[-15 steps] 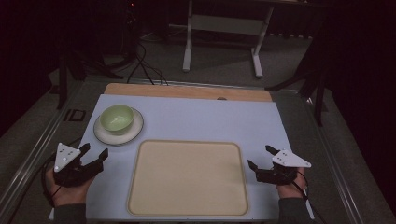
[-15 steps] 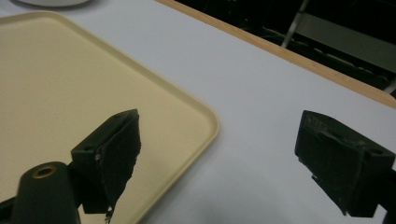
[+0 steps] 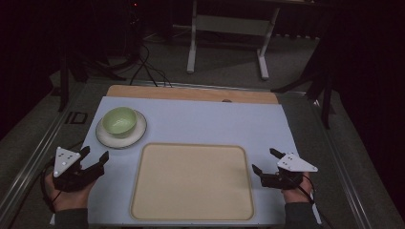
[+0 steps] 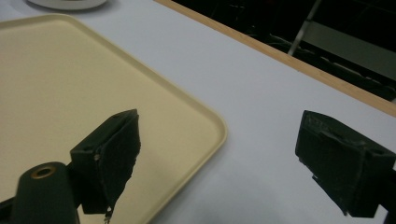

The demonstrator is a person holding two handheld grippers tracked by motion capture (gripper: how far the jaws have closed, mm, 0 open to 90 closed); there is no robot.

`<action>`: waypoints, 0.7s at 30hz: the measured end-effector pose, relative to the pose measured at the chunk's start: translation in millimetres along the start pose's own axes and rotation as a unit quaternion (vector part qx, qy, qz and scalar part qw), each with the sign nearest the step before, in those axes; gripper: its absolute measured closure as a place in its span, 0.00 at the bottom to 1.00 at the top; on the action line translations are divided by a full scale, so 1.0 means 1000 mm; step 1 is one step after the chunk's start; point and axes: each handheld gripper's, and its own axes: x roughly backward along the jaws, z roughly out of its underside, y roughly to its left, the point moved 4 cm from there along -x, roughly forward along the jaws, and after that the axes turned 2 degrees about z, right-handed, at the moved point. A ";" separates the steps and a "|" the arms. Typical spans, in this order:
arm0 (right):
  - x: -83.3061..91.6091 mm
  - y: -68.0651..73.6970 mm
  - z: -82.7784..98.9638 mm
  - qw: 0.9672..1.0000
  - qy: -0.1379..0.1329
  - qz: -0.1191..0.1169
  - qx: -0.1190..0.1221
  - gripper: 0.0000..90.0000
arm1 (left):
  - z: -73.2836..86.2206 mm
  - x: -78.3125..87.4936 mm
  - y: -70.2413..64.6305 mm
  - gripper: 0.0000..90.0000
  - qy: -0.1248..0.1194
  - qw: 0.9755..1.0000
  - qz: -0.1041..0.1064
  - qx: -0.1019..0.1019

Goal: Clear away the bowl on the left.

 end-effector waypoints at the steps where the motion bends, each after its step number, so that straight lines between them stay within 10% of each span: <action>1: 0.000 0.000 -0.001 1.000 -0.002 -0.001 0.001 0.15 | 0.000 0.000 0.000 0.39 0.000 1.000 0.001 -0.001; 21: 0.003 0.002 -0.004 1.000 -0.012 -0.002 0.006 0.15 | -0.022 -0.001 0.003 0.39 -0.010 1.000 0.018 0.005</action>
